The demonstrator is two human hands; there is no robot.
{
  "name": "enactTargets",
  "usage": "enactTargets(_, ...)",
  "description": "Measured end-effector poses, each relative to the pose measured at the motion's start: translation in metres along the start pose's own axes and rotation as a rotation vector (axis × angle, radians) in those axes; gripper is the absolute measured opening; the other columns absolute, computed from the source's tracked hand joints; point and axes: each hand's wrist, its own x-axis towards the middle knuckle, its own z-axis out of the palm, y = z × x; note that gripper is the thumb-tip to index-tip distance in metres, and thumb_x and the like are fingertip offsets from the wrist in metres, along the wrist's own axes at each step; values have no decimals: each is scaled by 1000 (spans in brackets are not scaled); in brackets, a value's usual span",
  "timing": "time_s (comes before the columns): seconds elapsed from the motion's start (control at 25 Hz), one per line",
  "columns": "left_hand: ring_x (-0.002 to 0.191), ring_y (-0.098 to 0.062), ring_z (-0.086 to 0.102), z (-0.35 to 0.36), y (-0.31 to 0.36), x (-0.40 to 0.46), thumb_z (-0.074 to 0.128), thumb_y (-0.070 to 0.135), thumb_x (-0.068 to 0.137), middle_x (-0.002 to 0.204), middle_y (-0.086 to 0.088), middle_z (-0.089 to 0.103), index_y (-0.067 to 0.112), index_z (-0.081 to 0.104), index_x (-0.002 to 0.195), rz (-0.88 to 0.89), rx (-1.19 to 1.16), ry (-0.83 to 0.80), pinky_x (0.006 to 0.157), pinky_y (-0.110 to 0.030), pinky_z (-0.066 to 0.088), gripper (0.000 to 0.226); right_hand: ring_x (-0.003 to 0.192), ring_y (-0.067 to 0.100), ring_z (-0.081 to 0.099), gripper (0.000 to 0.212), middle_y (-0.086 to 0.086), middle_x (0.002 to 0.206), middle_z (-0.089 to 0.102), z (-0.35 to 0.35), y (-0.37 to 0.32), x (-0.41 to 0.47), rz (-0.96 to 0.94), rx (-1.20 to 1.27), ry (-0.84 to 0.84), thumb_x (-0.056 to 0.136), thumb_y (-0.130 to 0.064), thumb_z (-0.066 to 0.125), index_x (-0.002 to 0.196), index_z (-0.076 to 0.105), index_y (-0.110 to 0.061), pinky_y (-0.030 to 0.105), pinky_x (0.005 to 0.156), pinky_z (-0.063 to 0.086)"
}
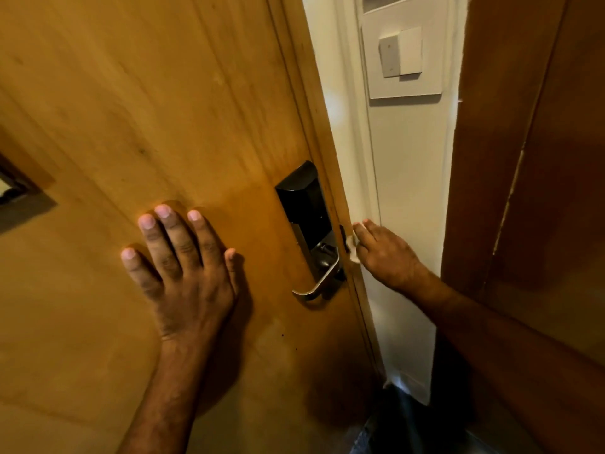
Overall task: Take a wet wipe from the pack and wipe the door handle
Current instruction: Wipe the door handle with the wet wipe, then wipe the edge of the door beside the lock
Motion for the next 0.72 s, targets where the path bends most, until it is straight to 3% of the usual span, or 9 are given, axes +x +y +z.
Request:
enactTargets(0.04, 154, -47, -6, 0, 0, 0, 34, 42, 104, 165, -32, -1, -2, 15, 159, 1, -6, -8, 121, -64, -7, 73, 106, 45, 63, 32, 31, 126, 60, -6, 5, -6, 2, 0, -72, 76, 1, 74, 106, 66, 6, 47, 75, 60)
enactTargets(0.12, 154, -46, -5, 0, -1, -1, 35, 41, 105, 166, -31, -3, -2, 14, 159, -4, -20, -33, 122, -63, -7, 72, 94, 37, 65, 26, 23, 122, 60, -17, 6, -22, 150, 111, -179, 80, 5, 66, 106, 65, 1, 40, 67, 58)
enactTargets(0.24, 154, -46, -6, -2, 14, -4, 34, 39, 105, 166, -30, 1, -5, 16, 158, -20, -99, -43, 122, -62, -6, 71, 81, 31, 64, 18, 12, 106, 60, -30, 11, -65, 647, 377, -219, 88, 0, 54, 98, 66, -8, 35, 64, 52)
enactTargets(0.4, 149, -58, 6, -26, 86, -8, 33, 38, 104, 161, -39, 14, -10, 21, 153, -50, -441, -160, 117, -71, 2, 70, 72, 24, 60, 23, 9, 84, 65, -74, 37, -149, 1180, 675, -155, 83, 5, 53, 79, 69, -11, 26, 54, 44)
enactTargets(0.52, 146, -61, 16, -67, 176, -28, 34, 39, 101, 157, -42, 22, -13, 30, 149, 138, -723, -279, 116, -73, 9, 71, 76, 26, 64, 26, 13, 82, 67, -120, 61, -220, 1414, 847, -131, 88, 6, 49, 81, 68, -11, 26, 59, 47)
enactTargets(0.64, 146, -59, 18, -135, 268, -54, 23, 48, 101, 156, -43, 23, -13, 35, 148, 430, -939, -453, 115, -72, 16, 78, 98, 35, 67, 22, 23, 104, 71, -176, 82, -308, 1866, 810, 61, 92, -2, 52, 103, 71, 2, 29, 66, 43)
enactTargets(0.72, 146, -57, 22, -192, 328, -80, 26, 50, 98, 156, -41, 27, -11, 39, 147, 607, -1038, -531, 114, -71, 24, 79, 102, 37, 67, 26, 25, 112, 70, -224, 79, -377, 2101, 814, 214, 92, -10, 55, 108, 68, 6, 29, 66, 40)
